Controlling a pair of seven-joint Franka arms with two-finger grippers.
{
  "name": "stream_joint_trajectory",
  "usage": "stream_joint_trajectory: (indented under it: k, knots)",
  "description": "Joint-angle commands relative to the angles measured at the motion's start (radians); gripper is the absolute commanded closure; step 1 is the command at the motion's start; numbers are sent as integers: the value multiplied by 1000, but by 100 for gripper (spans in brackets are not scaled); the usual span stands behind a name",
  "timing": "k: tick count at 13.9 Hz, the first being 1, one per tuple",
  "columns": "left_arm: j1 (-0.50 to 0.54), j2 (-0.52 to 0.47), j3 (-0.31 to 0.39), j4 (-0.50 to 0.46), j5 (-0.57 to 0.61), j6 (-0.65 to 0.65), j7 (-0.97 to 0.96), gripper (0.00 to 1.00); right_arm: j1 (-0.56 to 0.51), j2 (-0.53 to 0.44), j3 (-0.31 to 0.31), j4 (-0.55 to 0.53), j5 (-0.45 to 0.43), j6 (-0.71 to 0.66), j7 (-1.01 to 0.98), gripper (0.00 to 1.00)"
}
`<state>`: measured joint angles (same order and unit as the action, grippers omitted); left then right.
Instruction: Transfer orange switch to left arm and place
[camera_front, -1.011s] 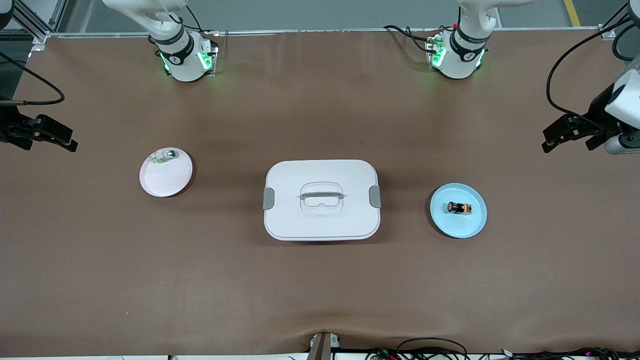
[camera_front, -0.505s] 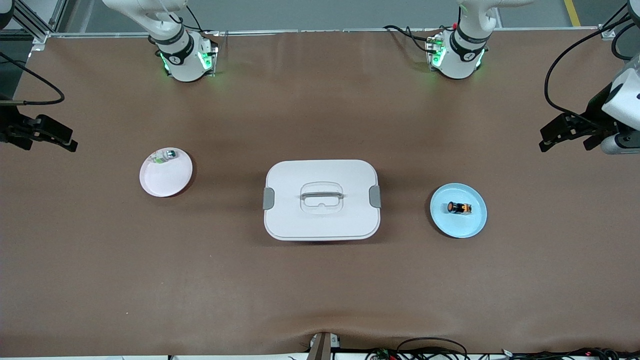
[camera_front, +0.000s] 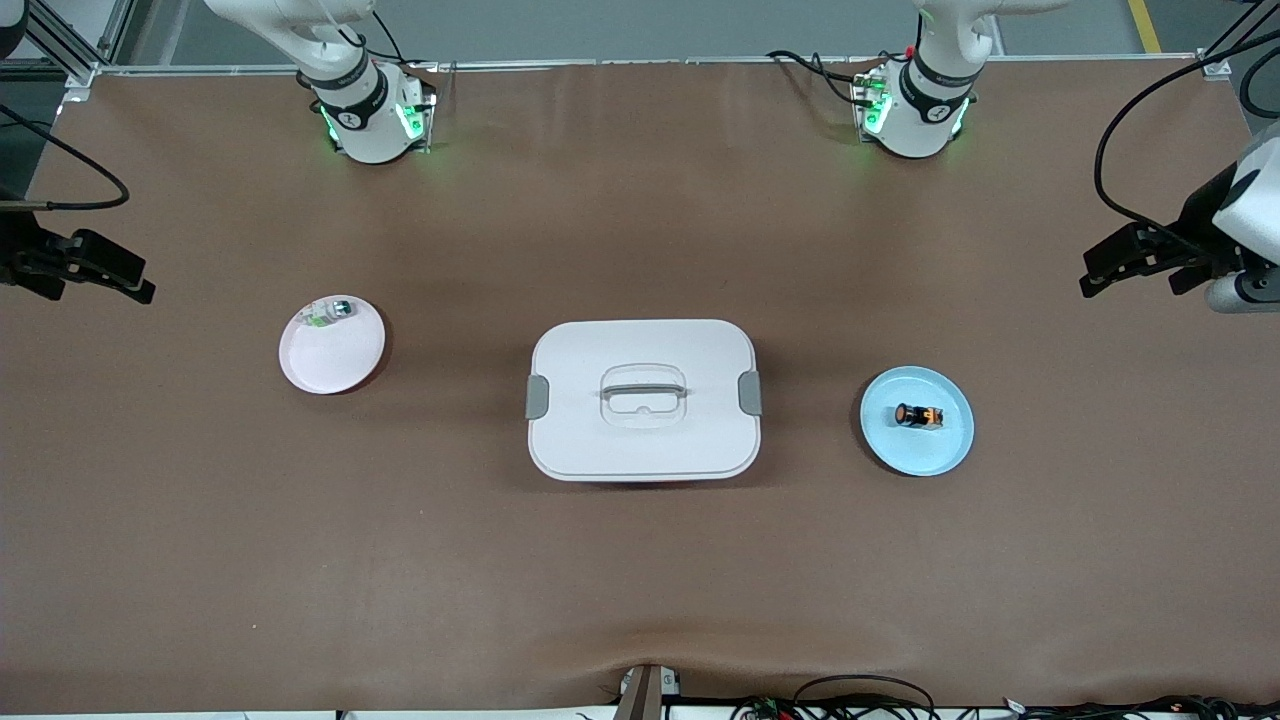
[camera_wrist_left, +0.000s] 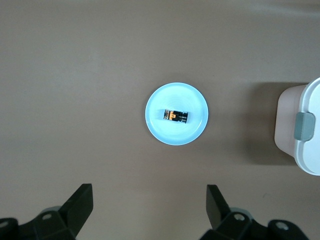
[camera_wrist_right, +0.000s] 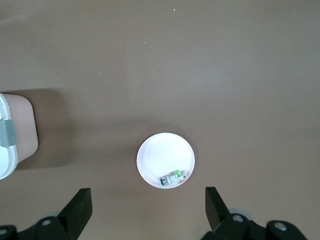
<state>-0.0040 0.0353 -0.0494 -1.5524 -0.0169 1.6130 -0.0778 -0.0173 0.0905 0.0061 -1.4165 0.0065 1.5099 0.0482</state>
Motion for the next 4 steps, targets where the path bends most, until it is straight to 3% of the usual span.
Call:
stream_joint_trajectory:
  k: [1, 4]
  knots:
    - [-4, 23, 2, 43, -3, -31, 6, 0, 5, -3, 0, 5, -14, -3, -1, 0]
    - [-2, 23, 2, 43, -5, -31, 6, 0, 5, -3, 0, 7, -14, -3, 2, 0]
